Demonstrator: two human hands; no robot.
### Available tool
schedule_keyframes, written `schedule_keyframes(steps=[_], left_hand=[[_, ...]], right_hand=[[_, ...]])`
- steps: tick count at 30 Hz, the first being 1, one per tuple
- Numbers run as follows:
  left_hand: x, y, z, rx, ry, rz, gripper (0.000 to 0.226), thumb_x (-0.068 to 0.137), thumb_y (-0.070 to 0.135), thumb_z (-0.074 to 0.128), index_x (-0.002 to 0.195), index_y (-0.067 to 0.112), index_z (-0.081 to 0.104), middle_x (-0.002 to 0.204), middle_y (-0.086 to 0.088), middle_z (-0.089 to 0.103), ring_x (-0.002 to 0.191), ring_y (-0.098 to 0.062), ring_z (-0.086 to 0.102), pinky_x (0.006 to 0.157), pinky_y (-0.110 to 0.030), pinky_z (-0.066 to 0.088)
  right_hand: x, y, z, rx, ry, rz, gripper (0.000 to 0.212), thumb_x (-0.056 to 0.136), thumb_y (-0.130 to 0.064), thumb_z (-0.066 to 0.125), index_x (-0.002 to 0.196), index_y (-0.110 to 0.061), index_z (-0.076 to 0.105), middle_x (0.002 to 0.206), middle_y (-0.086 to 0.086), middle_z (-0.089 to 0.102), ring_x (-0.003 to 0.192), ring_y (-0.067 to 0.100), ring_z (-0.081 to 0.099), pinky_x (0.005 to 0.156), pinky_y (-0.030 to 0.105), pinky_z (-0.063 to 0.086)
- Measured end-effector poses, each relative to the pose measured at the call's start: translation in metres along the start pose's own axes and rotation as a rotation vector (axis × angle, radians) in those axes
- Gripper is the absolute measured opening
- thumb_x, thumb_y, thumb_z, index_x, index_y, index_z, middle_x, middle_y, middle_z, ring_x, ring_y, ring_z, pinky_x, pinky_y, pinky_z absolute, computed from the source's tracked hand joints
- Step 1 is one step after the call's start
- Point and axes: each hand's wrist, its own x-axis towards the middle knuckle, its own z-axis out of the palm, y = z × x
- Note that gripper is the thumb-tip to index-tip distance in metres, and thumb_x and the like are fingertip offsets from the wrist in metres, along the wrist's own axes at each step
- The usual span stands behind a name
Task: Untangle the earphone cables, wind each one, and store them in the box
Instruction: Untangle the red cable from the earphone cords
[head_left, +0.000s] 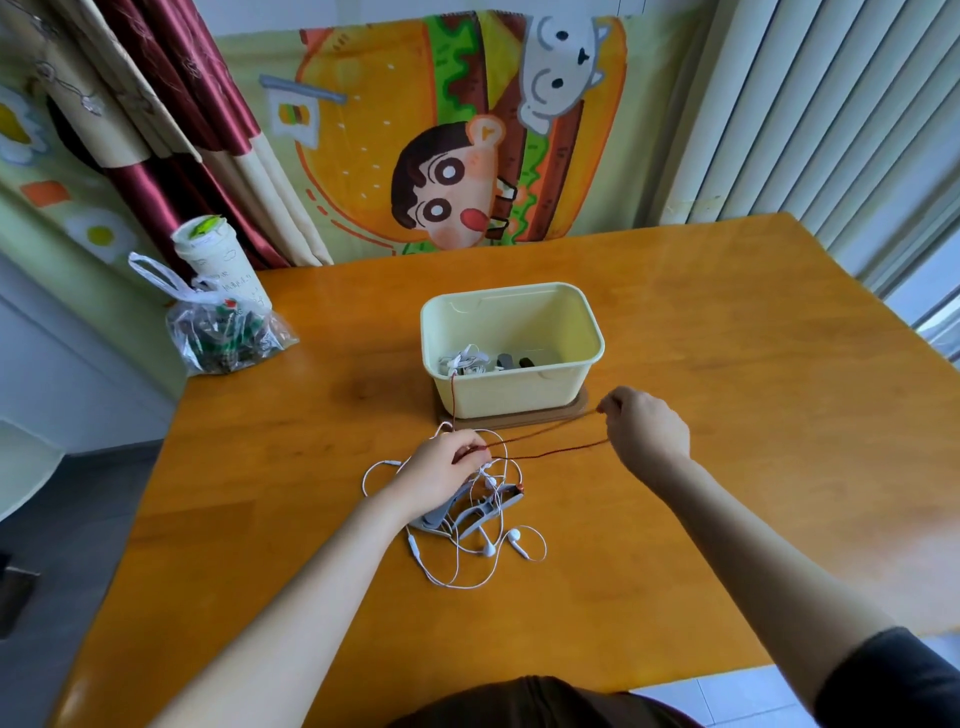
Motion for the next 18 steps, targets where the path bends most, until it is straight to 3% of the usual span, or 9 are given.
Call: schedule_keyframes(steps=[2,5,8,11,14,18], left_hand=[[0.001,0.005,0.000,-0.012,-0.005,0.039,0.013,0.099,0.024,0.048,0.098,0.023,0.061,0.085,0.013,0.059,0.080,-0.001,0.055,0.067,-0.010,0.041],[0.002,0.013,0.005,-0.030,-0.031,0.072,0.013,0.099,0.023,0.048,0.099,0.028,0.061,0.093,0.013,0.061,0.089,-0.003,0.057,0.073,-0.015,0.043],[0.001,0.018,0.010,-0.075,-0.019,0.127,0.016,0.098,0.017,0.049,0.103,0.024,0.063,0.099,0.008,0.064,0.093,-0.002,0.058,0.075,-0.013,0.045],[-0.001,0.013,0.012,-0.067,-0.023,0.128,0.013,0.097,0.016,0.052,0.104,0.017,0.063,0.097,0.004,0.066,0.091,-0.008,0.060,0.072,-0.013,0.046],[-0.003,0.005,0.012,-0.060,0.021,0.077,0.005,0.096,0.018,0.055,0.100,0.019,0.058,0.086,0.009,0.061,0.081,-0.004,0.058,0.064,-0.006,0.043],[-0.004,-0.007,0.014,-0.017,0.033,0.028,0.003,0.095,0.019,0.056,0.093,0.019,0.057,0.081,0.009,0.057,0.076,-0.004,0.054,0.061,-0.008,0.041]], right_hand=[[-0.006,-0.004,0.000,-0.088,-0.076,-0.136,0.029,0.097,-0.016,0.046,0.123,-0.020,0.058,0.127,0.004,0.053,0.109,0.026,0.053,0.075,0.034,0.046],[-0.025,-0.028,0.004,0.164,-0.170,-0.402,0.031,0.094,-0.017,0.055,0.125,-0.017,0.058,0.130,0.001,0.053,0.114,0.020,0.053,0.093,0.029,0.047],[-0.040,-0.050,0.008,0.349,-0.375,-0.486,0.021,0.095,-0.021,0.054,0.111,-0.011,0.063,0.094,-0.003,0.063,0.075,0.003,0.058,0.065,0.010,0.042],[-0.038,-0.049,0.008,0.341,-0.436,-0.448,0.016,0.090,-0.020,0.062,0.094,-0.006,0.068,0.065,-0.007,0.058,0.046,0.000,0.054,0.047,0.009,0.040],[-0.036,-0.046,0.006,0.296,-0.482,-0.420,0.014,0.091,-0.019,0.060,0.088,-0.007,0.068,0.064,-0.006,0.058,0.046,0.002,0.058,0.049,0.012,0.047],[-0.033,-0.037,0.005,0.295,-0.384,-0.341,0.014,0.093,-0.017,0.057,0.093,-0.009,0.068,0.066,-0.004,0.060,0.052,0.010,0.060,0.055,0.019,0.050]])
